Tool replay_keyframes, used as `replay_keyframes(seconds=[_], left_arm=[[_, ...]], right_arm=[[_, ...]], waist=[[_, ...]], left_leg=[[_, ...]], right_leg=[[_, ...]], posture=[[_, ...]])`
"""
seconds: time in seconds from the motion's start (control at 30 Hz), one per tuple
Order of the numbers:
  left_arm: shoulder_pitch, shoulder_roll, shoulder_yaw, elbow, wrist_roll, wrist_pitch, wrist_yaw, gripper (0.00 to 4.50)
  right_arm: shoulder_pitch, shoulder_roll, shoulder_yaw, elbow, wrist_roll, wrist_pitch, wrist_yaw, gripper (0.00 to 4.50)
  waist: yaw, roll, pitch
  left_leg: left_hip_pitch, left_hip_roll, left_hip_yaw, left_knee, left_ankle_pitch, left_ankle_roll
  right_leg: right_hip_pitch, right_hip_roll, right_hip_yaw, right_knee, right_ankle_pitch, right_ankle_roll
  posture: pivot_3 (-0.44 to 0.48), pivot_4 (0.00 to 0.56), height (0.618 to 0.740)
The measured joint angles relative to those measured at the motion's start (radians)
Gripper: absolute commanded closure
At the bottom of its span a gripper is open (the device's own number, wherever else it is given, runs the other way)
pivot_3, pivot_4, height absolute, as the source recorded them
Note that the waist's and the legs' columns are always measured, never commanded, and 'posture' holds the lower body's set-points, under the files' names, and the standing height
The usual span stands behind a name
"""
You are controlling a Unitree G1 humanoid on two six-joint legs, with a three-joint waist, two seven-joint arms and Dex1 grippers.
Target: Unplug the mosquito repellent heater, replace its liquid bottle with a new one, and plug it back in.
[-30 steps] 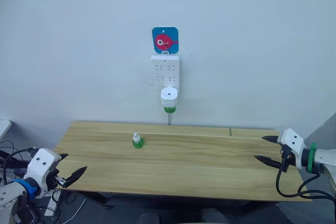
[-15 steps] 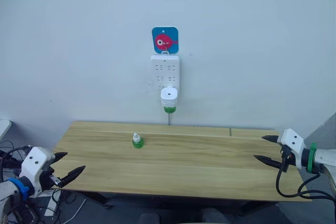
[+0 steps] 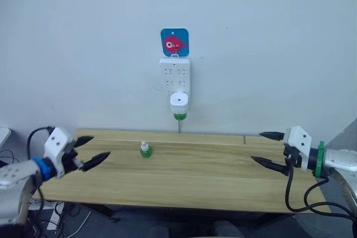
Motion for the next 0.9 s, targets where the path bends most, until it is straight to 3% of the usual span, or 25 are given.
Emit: replay_keyframes(seconds=[0.17, 0.37, 0.9], left_arm=[[-0.215, -0.017, -0.081, 0.017, -0.030, 0.069, -0.022, 0.00], [-0.393, -0.055, -0.172, 0.142, -0.001, 0.071, -0.034, 0.00], [-0.648, -0.160, -0.228, 0.494, 0.086, -0.076, -0.019, 0.00]], right_arm=[[-0.049, 0.041, 0.019, -0.214, 0.085, 0.208, -0.119, 0.14], [-0.087, 0.097, 0.017, -0.325, 0.118, 0.378, -0.277, 0.14], [-0.101, 0.143, 0.014, -0.353, 0.113, 0.374, -0.371, 0.14]], waist=[[-0.032, 0.000, 0.000], [-0.083, -0.001, 0.000], [-0.170, -0.002, 0.002]], left_leg=[[-0.002, 0.000, 0.000, 0.001, 0.000, 0.000], [-0.003, -0.001, -0.001, 0.002, 0.000, 0.000], [-0.005, -0.001, -0.003, 0.002, 0.000, 0.000]], right_leg=[[0.000, 0.000, 0.000, 0.000, 0.001, 0.002], [-0.001, 0.000, 0.000, 0.000, 0.002, 0.003], [-0.002, 0.000, -0.001, 0.000, 0.002, 0.004]], posture=[[-0.126, 0.005, 0.740], [-0.174, 0.017, 0.740], [-0.207, 0.024, 0.740]])
